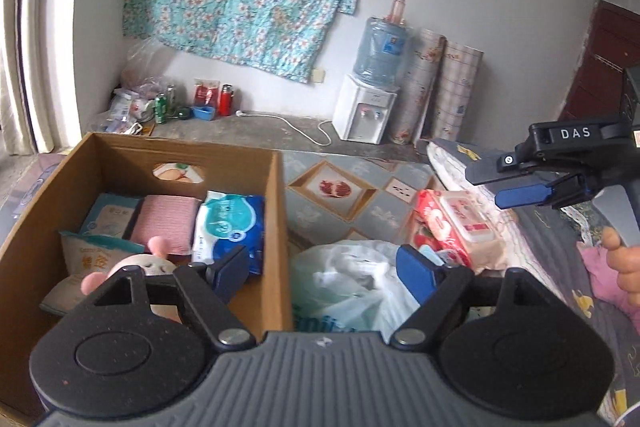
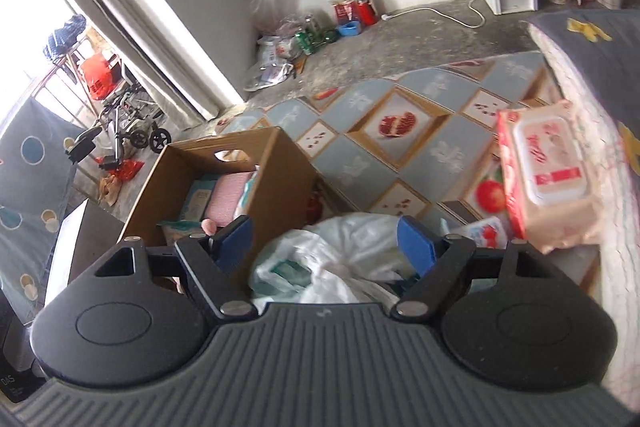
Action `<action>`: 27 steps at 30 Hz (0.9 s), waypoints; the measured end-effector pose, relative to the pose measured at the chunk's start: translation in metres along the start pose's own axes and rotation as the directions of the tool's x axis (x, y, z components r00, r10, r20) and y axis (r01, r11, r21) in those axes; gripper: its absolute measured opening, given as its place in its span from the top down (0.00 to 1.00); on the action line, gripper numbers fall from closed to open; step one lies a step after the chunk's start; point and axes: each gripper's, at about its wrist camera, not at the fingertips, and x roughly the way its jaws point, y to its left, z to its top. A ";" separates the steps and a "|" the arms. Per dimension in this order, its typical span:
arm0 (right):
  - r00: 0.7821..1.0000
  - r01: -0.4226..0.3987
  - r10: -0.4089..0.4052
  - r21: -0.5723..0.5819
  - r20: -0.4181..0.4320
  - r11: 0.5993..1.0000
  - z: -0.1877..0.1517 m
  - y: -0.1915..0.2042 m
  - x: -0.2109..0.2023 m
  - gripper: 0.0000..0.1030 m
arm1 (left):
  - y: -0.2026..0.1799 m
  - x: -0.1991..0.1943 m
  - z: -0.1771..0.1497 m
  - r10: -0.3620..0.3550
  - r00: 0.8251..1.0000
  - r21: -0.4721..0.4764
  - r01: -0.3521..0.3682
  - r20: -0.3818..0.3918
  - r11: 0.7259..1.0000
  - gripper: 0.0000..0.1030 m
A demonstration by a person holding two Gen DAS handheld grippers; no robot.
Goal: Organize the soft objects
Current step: 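Move the right gripper back toward the bed, then grasp the light-blue towel on the bed with the right gripper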
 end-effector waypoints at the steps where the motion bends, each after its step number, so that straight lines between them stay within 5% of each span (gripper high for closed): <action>1: 1.000 0.012 -0.012 0.013 0.003 1.000 -0.008 -0.012 -0.008 0.23 | -0.009 0.001 -0.004 -0.019 1.000 0.013 0.019 -0.003 1.000 0.21; 7: 0.998 0.058 -0.057 0.066 -0.013 0.996 -0.050 -0.066 -0.033 0.23 | -0.057 0.005 -0.027 -0.108 0.994 0.078 0.110 -0.026 0.991 0.21; 12: 0.993 0.085 -0.073 0.132 -0.094 0.988 -0.075 -0.101 -0.017 0.23 | -0.090 0.018 -0.049 -0.151 0.987 0.121 0.156 -0.052 0.980 0.22; 18: 0.977 0.124 -0.082 0.212 -0.197 0.969 -0.084 -0.137 0.033 0.31 | -0.120 0.054 -0.059 -0.090 0.991 0.187 0.107 -0.094 0.977 0.42; 27: 0.950 0.138 -0.084 0.165 -0.302 0.977 -0.085 -0.152 0.108 0.49 | -0.128 0.086 -0.061 -0.076 0.984 0.223 0.111 -0.163 0.968 0.50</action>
